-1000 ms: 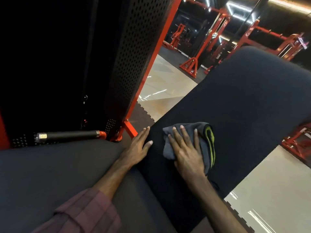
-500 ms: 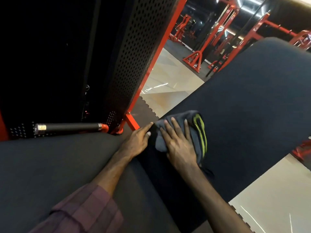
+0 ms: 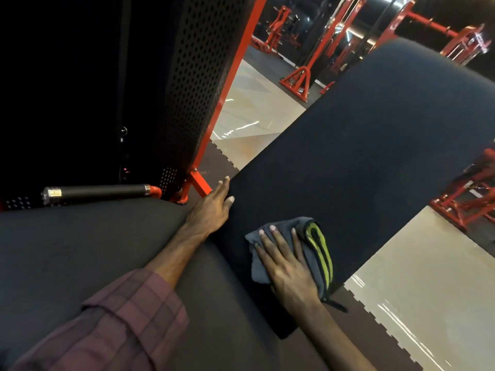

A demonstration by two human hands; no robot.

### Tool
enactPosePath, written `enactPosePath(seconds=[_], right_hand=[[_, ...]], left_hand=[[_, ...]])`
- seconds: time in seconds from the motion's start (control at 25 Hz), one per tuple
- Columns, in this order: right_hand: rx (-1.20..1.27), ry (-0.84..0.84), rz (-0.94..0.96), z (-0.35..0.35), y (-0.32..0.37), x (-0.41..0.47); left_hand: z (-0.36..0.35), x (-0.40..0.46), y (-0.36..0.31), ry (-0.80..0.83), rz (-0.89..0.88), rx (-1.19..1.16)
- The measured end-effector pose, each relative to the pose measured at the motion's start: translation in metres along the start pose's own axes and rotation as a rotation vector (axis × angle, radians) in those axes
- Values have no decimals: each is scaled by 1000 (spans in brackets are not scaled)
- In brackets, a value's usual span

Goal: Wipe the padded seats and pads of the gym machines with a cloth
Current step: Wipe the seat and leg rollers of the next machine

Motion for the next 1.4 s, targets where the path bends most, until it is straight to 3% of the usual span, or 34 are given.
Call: enactPosePath(seconds=[0.12,0.28,0.44,0.64,0.92,1.0,1.28,1.4], right_hand=[[24,33,-30,6,-5,32],[31,-29,126,-6,18,-59],[44,-19,229,-14,30,-98],[18,62,298,-25,44,-15],[-27,189,730,-53,60,-119],[-51,269,717,-65,68,-102],[51,87,586,-33,39,-101],[13,152,533,-46,49,-40]], left_hand=[[4,-20,3,91,50,210],[10,-58,23,217,-22,639],[24,-72,42,286,-26,804],[22,-70,41,310,-48,840],[25,-65,41,322,-62,829],[23,-60,41,326,-56,807],[22,-53,45,343,-44,764],[20,-50,42,332,-47,769]])
Point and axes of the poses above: each hand's wrist, its own x-axis towards the middle knuckle, its own z-axis out of the back of the hand, y = z × x, the point moved 10 cm from there along x, towards the middle knuckle, and after that the axes turned 7 degrees about z, right-handed, at the moved point
